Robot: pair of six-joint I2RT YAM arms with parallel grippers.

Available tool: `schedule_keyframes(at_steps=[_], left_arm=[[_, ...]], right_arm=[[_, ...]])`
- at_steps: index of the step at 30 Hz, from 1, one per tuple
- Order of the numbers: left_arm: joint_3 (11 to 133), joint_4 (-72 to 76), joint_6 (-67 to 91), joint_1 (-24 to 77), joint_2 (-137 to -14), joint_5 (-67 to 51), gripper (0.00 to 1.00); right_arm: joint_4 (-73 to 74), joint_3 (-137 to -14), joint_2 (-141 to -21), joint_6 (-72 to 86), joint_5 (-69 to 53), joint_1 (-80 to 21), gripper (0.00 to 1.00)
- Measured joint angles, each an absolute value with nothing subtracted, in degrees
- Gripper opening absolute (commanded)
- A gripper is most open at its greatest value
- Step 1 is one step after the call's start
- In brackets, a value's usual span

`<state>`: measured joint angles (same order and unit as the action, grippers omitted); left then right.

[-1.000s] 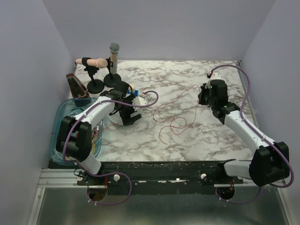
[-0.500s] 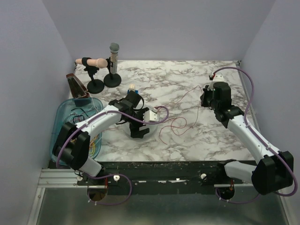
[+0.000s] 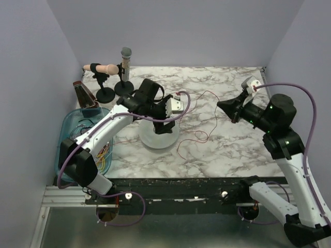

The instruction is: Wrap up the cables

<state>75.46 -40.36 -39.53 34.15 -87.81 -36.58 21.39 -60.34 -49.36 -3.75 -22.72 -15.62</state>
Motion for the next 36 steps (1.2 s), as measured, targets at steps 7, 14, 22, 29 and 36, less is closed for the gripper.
schedule_keyframes(at_steps=[7, 14, 22, 29, 36], left_arm=[[93.2, -47.0, -34.2, 34.1, -85.7, -40.2, 0.99], [98.3, -54.7, -34.5, 35.6, -80.0, -49.5, 0.99], [92.0, -53.3, -29.0, 43.3, -80.1, -51.4, 0.99], [89.0, -39.9, -19.2, 46.6, -83.4, -47.2, 0.99], [86.5, -29.7, -14.8, 46.5, -87.0, -40.1, 0.96]], right_arm=[[25.8, -69.3, -44.7, -7.6, -44.9, -16.3, 0.01], [24.3, -71.8, -44.7, -3.5, -49.2, -16.3, 0.01], [19.2, -77.9, -47.2, 7.8, -33.3, -16.3, 0.01], [16.0, -78.7, -48.9, 12.5, -23.2, -16.3, 0.01], [15.7, -78.7, -50.7, 14.6, -18.6, -16.3, 0.01]])
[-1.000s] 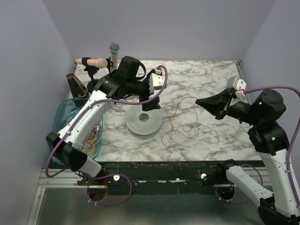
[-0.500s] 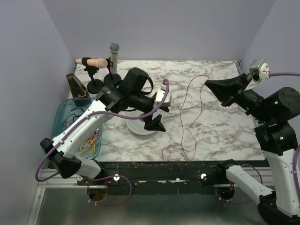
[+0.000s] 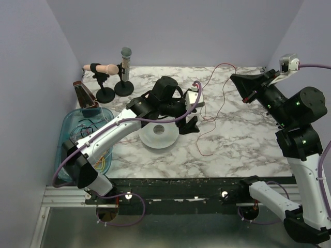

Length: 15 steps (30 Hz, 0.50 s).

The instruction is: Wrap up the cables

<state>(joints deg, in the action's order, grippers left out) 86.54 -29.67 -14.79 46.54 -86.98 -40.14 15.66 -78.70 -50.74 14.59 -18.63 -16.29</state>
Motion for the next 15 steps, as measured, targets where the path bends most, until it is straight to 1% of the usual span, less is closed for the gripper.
schedule_keyframes(at_steps=[4, 7, 12, 15], left_arm=[[84.3, -24.7, -14.0, 46.5, -87.4, -34.0, 0.94], [83.0, -22.0, -12.9, 46.4, -88.1, -31.6, 0.91], [82.1, -19.8, -10.0, 46.6, -90.0, -32.9, 0.92], [80.4, -19.3, -9.5, 47.4, -89.7, -35.6, 0.88]], right_arm=[[15.0, -78.7, -51.2, 15.2, -18.3, -16.3, 0.01], [14.6, -79.2, -51.5, 15.6, -18.3, -16.3, 0.01], [13.7, -79.6, -51.7, 16.1, -18.3, -16.3, 0.01], [13.6, -79.6, -51.7, 16.1, -18.2, -16.3, 0.01]])
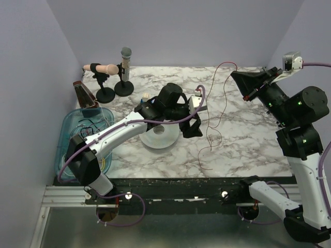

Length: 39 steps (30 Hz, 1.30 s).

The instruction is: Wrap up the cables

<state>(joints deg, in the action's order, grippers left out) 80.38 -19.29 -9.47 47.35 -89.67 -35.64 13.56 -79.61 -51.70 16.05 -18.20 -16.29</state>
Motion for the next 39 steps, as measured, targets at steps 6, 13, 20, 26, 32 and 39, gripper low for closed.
schedule_keyframes(at_steps=[6, 13, 20, 26, 32, 39], left_arm=[[79.7, -19.4, -8.5, 48.1, -89.1, -42.9, 0.84], [80.4, -19.1, -6.8, 48.1, -88.6, -48.0, 0.73], [82.3, -16.2, -4.0, 48.0, -90.5, -47.1, 0.65], [83.9, -14.9, -1.9, 48.0, -94.2, -46.8, 0.47], [84.3, -15.2, -0.7, 48.0, -94.9, -47.0, 0.00], [83.9, -19.8, -3.4, 47.4, -93.1, -46.9, 0.00]], right_arm=[[13.5, -79.6, -51.6, 16.0, -17.4, -16.3, 0.01], [13.6, -79.6, -51.7, 16.1, -17.1, -16.3, 0.01], [13.1, -79.6, -51.7, 16.5, -17.1, -16.3, 0.01], [12.9, -79.6, -51.5, 16.5, -17.2, -16.3, 0.01], [12.9, -79.5, -50.7, 16.5, -17.1, -16.3, 0.01], [14.9, -79.5, -51.5, 14.2, -13.3, -16.3, 0.01]])
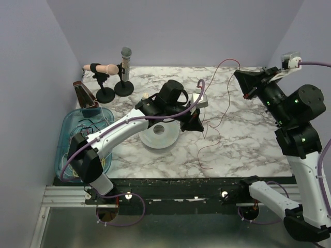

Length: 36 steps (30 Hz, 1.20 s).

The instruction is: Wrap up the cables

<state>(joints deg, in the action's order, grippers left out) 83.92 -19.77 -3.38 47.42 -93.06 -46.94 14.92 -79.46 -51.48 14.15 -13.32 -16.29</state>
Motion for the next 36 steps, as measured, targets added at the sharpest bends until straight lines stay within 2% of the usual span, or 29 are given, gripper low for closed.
schedule_keyframes(at_steps=[4, 5, 6, 8, 11, 14, 17, 20, 25, 27, 30, 32, 34, 35, 36], left_arm=[[82.7, -25.4, -5.6, 46.3, -88.4, -47.0, 0.00], [82.6, -27.5, -6.1, 45.7, -86.6, -47.0, 0.00], [82.6, -29.1, -6.4, 45.3, -85.1, -47.1, 0.00], [82.5, -31.4, -6.4, 44.5, -82.7, -47.6, 0.00], [82.4, -33.3, -4.4, 42.3, -80.0, -49.3, 0.00], [82.4, -33.1, -0.7, 40.0, -79.4, -49.6, 0.00], [82.4, -32.0, 2.8, 38.0, -79.8, -48.1, 0.00], [83.0, -29.2, 7.5, 36.1, -81.5, -46.4, 0.00], [83.5, -24.6, 15.8, 33.2, -85.4, -46.2, 0.00], [83.6, -24.0, 17.7, 32.5, -86.2, -46.1, 0.00], [83.9, -23.7, 19.9, 32.2, -86.4, -46.1, 0.00], [84.4, -23.4, 20.6, 32.2, -86.4, -46.1, 0.00], [85.0, -23.1, 21.2, 32.2, -86.3, -46.1, 0.00], [85.1, -23.0, 21.4, 32.2, -86.3, -46.1, 0.00], [85.2, -22.9, 21.6, 32.2, -86.3, -46.1, 0.00]], right_arm=[[17.6, -79.6, -56.4, 10.2, -10.7, -15.6, 0.01], [18.3, -79.7, -58.6, 9.1, -10.5, -15.0, 0.08], [19.2, -79.7, -61.5, 7.9, -10.7, -14.4, 0.32], [20.8, -79.7, -66.5, 6.4, -11.9, -13.8, 1.00], [23.6, -79.1, -75.0, 4.4, -14.7, -13.4, 1.00], [25.9, -74.8, -77.4, 4.2, -15.9, -13.4, 1.00], [25.6, -68.5, -72.9, 3.4, -18.1, -13.6, 1.00], [22.0, -60.6, -62.8, 1.9, -20.6, -15.6, 0.98], [3.8, -44.6, -46.3, -0.5, -23.7, -28.7, 0.95], [-3.4, -39.4, -45.3, -1.2, -23.7, -32.0, 0.94], [-9.7, -36.2, -49.8, -1.6, -22.9, -32.6, 0.91], [-13.3, -36.2, -54.3, -1.5, -22.8, -32.6, 0.85], [-16.2, -36.2, -57.2, -1.3, -22.8, -32.6, 0.74], [-18.2, -36.2, -58.7, -0.7, -22.8, -32.6, 0.63], [-19.8, -36.2, -59.9, 0.0, -22.6, -32.6, 0.46]])
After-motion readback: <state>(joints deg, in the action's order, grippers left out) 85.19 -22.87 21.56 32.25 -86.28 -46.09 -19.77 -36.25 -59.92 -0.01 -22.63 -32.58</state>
